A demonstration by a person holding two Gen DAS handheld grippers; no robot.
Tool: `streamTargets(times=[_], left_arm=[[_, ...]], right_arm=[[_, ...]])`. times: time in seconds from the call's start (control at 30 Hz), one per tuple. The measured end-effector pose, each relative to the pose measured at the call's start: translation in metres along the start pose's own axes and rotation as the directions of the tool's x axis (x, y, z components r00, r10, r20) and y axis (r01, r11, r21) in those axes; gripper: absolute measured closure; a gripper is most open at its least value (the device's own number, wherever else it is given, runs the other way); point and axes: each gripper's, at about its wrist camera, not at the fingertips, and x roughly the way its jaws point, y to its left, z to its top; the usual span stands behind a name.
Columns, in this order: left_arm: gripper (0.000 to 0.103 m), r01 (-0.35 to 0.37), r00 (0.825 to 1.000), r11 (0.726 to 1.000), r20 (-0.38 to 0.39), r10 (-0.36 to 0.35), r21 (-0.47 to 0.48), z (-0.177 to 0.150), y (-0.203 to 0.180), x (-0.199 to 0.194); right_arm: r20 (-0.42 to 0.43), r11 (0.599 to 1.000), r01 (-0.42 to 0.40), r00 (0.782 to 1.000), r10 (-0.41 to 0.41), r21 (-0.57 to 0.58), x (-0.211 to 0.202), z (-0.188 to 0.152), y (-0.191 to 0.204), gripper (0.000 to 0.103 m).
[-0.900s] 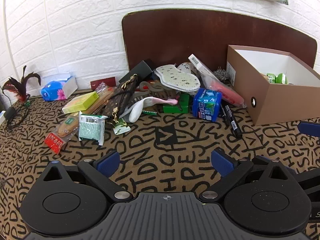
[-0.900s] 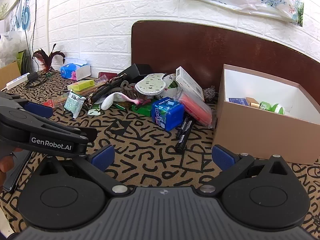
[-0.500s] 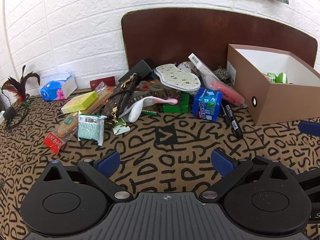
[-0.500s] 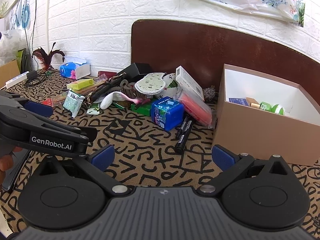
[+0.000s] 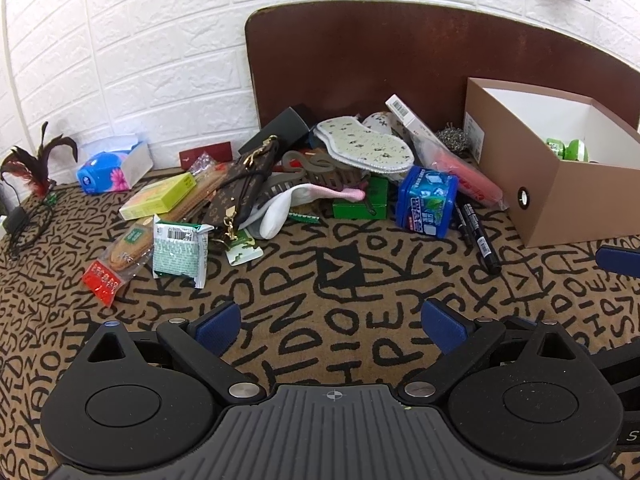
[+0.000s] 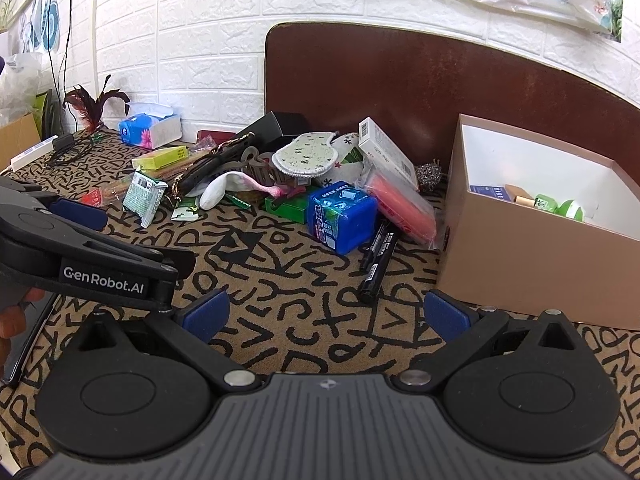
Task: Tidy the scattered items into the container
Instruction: 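Move the left tool toward the blue square container in the pile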
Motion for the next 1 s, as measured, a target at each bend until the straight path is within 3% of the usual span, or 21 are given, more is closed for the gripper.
streamTargets(times=[0.73, 1.0], left_arm=[[0.002, -0.008, 1.0, 1.0, -0.012, 0.008, -0.001, 0.006, 0.005, 0.012], [0.002, 0.054, 0.999, 0.998, -0.006, -0.054, -0.025, 0.016, 0.015, 0.022]], right_arm=[[-0.008, 1.0, -0.013, 1.0, 0.013, 0.0, 0.013, 0.007, 0.001, 0.0], [-0.006, 0.999, -0.032, 0.999, 0.032, -0.038, 0.027, 0.007, -0.001, 0.0]])
